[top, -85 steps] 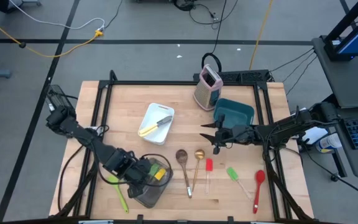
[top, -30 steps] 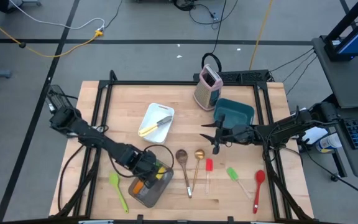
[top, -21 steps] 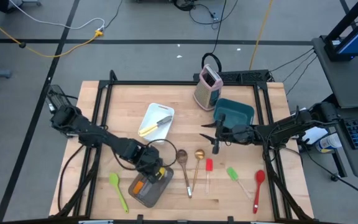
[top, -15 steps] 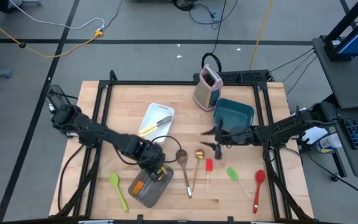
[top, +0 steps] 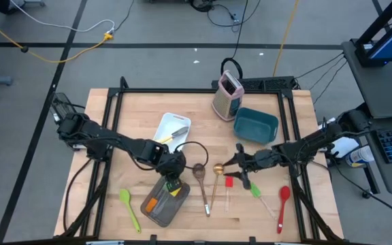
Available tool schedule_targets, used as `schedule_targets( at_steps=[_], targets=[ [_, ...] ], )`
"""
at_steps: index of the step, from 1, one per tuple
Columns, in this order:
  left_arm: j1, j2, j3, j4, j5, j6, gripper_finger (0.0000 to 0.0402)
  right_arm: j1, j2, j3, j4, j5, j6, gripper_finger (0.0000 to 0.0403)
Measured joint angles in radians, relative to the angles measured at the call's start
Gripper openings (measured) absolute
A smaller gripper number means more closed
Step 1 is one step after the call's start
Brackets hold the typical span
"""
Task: Pick & Place Kitchen Items
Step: Put the green spatula into the black bin
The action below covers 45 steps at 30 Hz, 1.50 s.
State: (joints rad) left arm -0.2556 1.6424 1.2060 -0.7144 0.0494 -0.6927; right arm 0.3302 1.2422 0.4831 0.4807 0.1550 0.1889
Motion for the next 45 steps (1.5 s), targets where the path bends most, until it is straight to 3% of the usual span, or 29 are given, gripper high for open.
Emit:
schedule_targets(
  at_steps=[12, 16, 23, 29, 34, 39, 45],
  targets=[
    [0.027, -0.001, 0.000, 0.090, -0.001, 0.145, 0.0072, 0.111, 0.136, -0.041, 0.097, 0.013, 0.249, 0.0171],
    [0.027, -0.001, 0.000, 0.099, -0.001, 0.186, 0.0072, 0.110, 0.142, -0.042, 0.112, 0.091, 0.298, 0.0171],
    [0.028, -0.001, 0.000, 0.158, -0.065, 0.220, 0.0072, 0.110, 0.142, -0.042, 0.114, 0.196, 0.280, 0.0171],
    [0.036, -0.001, 0.000, 0.171, -0.115, 0.384, 0.0072, 0.110, 0.142, -0.042, 0.159, 0.295, 0.172, 0.0171],
    [0.057, -0.001, 0.000, 0.166, -0.141, 0.428, 0.0072, 0.108, 0.100, 0.010, 0.162, 0.242, 0.212, 0.0171],
    [0.089, -0.001, 0.000, 0.159, -0.144, 0.462, 0.0072, 0.125, 0.039, 0.117, -0.021, 0.210, 0.260, 0.0163],
    [0.114, -0.001, 0.000, 0.148, -0.156, 0.503, 0.0072, 0.145, 0.025, 0.374, -0.541, 0.209, 0.467, 0.0155]
  ],
)
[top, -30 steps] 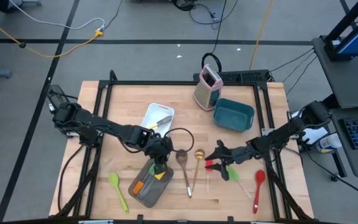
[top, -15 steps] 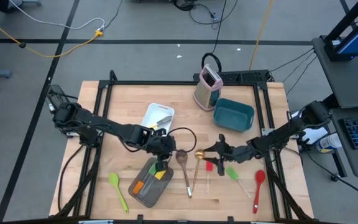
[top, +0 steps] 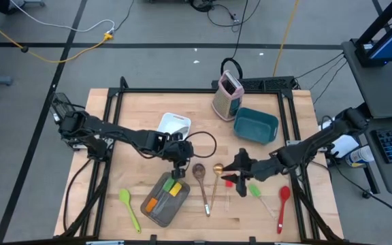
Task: Pick & Place Kitchen Items
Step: Put the green spatula into the black bin
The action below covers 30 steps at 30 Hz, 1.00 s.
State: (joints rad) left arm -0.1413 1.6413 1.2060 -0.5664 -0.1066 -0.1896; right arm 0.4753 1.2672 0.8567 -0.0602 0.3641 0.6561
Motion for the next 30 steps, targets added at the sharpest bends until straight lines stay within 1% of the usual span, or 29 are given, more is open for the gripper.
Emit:
schedule_targets(
  at_steps=[2, 5, 9, 12, 16, 19, 23, 27, 30],
  targets=[
    [0.006, 0.000, 0.000, -0.007, 0.000, 0.012, 0.0072, 0.005, 0.028, 0.087, -0.180, -0.015, 0.123, 0.0155],
    [0.010, 0.000, 0.000, -0.027, 0.000, 0.004, 0.0072, 0.011, 0.073, 0.161, -0.441, -0.129, 0.425, 0.0155],
    [0.010, 0.000, 0.000, -0.043, -0.011, 0.023, 0.0072, 0.030, 0.134, 0.163, -0.625, -0.319, 0.730, 0.0155],
    [0.010, 0.000, 0.000, -0.042, -0.028, 0.041, 0.0072, 0.047, 0.191, 0.149, -0.704, -0.441, 0.878, 0.0155],
    [0.010, 0.000, 0.000, -0.043, -0.058, 0.058, 0.0072, 0.060, 0.253, 0.129, -0.703, -0.548, 0.952, 0.0160],
    [0.010, 0.000, 0.000, -0.043, -0.061, 0.059, 0.0072, 0.064, 0.283, 0.099, -0.697, -0.578, 0.955, 0.0173],
    [0.010, 0.000, 0.000, -0.043, -0.061, 0.060, 0.0072, 0.059, 0.292, 0.056, -0.700, -0.567, 0.941, 0.0192],
    [0.010, 0.000, 0.000, -0.043, -0.061, 0.060, 0.0072, 0.055, 0.292, 0.020, -0.689, -0.511, 0.973, 0.0207],
    [0.010, 0.000, 0.000, -0.043, -0.061, 0.060, 0.0072, 0.055, 0.291, -0.015, -0.602, -0.492, 0.979, 0.0214]
  ],
)
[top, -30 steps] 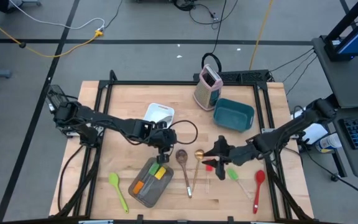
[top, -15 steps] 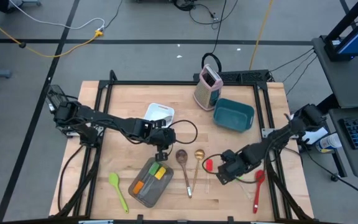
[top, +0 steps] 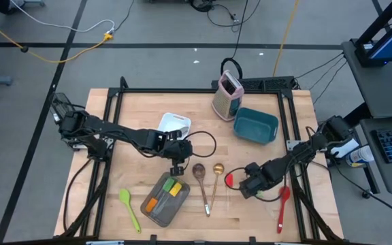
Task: Pick & Place Kitchen Items
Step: Put the green spatula into the black bin
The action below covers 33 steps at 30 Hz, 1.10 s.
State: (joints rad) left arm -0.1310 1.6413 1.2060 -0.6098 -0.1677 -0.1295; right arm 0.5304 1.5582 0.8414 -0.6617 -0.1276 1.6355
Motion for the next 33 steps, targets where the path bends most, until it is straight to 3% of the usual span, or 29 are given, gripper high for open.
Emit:
schedule_targets(
  at_steps=[4, 9, 21, 27, 33],
  targets=[
    [0.000, 0.000, 0.000, 0.001, 0.000, 0.004, 0.0072, 0.001, -0.005, -0.034, 0.054, 0.000, 0.000, 0.0216],
    [0.000, 0.000, 0.000, 0.000, 0.000, 0.020, 0.0072, 0.002, -0.002, -0.036, -0.010, 0.005, -0.005, 0.0189],
    [0.000, 0.000, 0.000, -0.018, 0.000, 0.019, 0.0072, -0.005, -0.015, -0.062, 0.060, 0.065, -0.100, 0.0016],
    [-0.014, -0.003, 0.000, -0.068, 0.006, -0.016, 0.0072, -0.029, -0.093, -0.067, 0.065, 0.098, -0.146, 0.0021],
    [-0.045, -0.042, 0.000, -0.118, 0.006, -0.094, 0.0072, -0.040, -0.237, -0.067, 0.143, 0.311, -0.302, 0.0006]
  ],
)
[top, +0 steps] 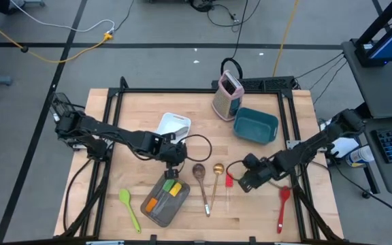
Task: Pick & Place Kitchen Items
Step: Put the green spatula into the black bin
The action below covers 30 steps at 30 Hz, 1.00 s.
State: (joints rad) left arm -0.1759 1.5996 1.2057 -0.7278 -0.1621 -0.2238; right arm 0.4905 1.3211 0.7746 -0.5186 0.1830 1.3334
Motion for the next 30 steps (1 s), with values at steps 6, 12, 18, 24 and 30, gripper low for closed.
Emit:
schedule_targets(
  at_steps=[6, 12, 18, 24, 30],
  targets=[
    [-0.046, -0.093, 0.000, 0.004, -0.057, -0.083, 0.0072, -0.033, -0.114, 0.001, 0.255, 0.205, -0.363, 0.0011],
    [-0.126, -0.163, 0.000, 0.031, -0.177, -0.156, 0.0072, -0.088, -0.141, 0.003, 0.627, 0.211, -0.940, 0.0012],
    [-0.220, -0.170, 0.000, 0.105, -0.317, -0.177, 0.0072, -0.139, -0.096, 0.003, 0.932, 0.209, -1.345, 0.0012],
    [-0.300, -0.165, 0.000, 0.302, -0.428, -0.110, 0.0072, -0.187, -0.029, 0.003, 1.111, 0.206, -1.534, 0.0013],
    [-0.343, -0.165, -0.063, 0.572, -0.549, 0.002, 0.0072, -0.251, 0.053, 0.003, 1.329, 0.010, -1.650, 0.0013]
  ],
)
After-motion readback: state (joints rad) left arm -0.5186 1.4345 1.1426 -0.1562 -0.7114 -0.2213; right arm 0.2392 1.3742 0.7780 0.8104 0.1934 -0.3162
